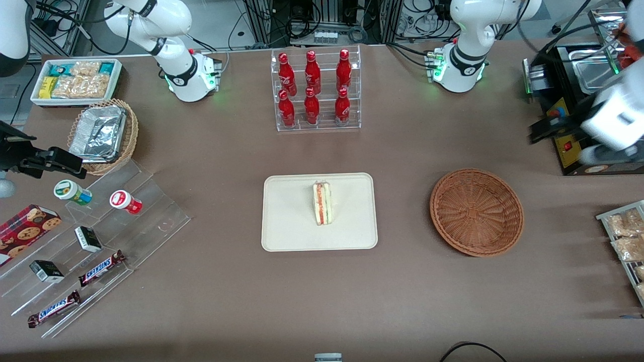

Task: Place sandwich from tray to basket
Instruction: 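Move the left gripper over the sandwich on the white tray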

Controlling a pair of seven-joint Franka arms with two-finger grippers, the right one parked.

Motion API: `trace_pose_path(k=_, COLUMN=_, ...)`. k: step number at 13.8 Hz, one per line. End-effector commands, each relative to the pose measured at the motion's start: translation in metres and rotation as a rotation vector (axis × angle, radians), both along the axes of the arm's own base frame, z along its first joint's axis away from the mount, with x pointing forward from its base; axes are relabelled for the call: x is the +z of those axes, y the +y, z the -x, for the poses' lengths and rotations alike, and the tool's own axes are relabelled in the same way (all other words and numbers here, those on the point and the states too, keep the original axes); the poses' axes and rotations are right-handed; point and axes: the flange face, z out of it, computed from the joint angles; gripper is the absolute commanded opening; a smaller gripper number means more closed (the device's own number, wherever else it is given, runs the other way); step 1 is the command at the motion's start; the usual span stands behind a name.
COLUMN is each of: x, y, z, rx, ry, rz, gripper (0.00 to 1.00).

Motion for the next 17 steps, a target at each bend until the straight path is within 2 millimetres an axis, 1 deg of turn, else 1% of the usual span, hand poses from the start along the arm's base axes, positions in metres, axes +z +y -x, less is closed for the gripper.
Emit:
trace_pose_path(k=1, x=-0.023, y=-0.06, z=-0.018, rx=0.066, ry=-0.004, rz=0.035, gripper=0.99)
trace_pose_path(k=3, x=-0.054, y=-0.119, z=-0.027, rx=0.126, ry=-0.011, rz=0.032, gripper=0.99)
trace_pose_path(k=4, x=-0.073, y=-0.147, z=-0.03, rx=0.16, ry=-0.006, rz=0.034, gripper=0.99)
trace_pose_path(k=5, x=-0.095, y=-0.181, z=-0.03, rx=0.164, ry=-0.006, rz=0.022, gripper=0.99)
trace_pose_path(k=7, x=-0.128, y=-0.239, z=-0.02, rx=0.161, ry=-0.033, rz=-0.034, gripper=0.99)
trace_pose_path(k=8, x=-0.142, y=-0.257, z=-0.019, rx=0.183, ry=-0.043, rz=-0.043, gripper=0.99)
trace_pose_path(k=11, x=-0.178, y=-0.315, z=-0.017, rx=0.189, ry=-0.075, rz=0.002, gripper=0.99)
trace_pose_path(k=12, x=-0.186, y=-0.334, z=-0.014, rx=0.195, ry=-0.068, rz=0.004, gripper=0.99)
trace_pose_path(k=14, x=-0.198, y=-0.375, z=0.0, rx=0.172, ry=-0.065, rz=0.011, gripper=0.99)
trace_pose_path(k=15, x=-0.207, y=-0.39, z=0.005, rx=0.157, ry=-0.065, rz=0.015, gripper=0.99)
trace_pose_path(k=17, x=-0.225, y=-0.413, z=0.014, rx=0.161, ry=-0.109, rz=0.002, gripper=0.99)
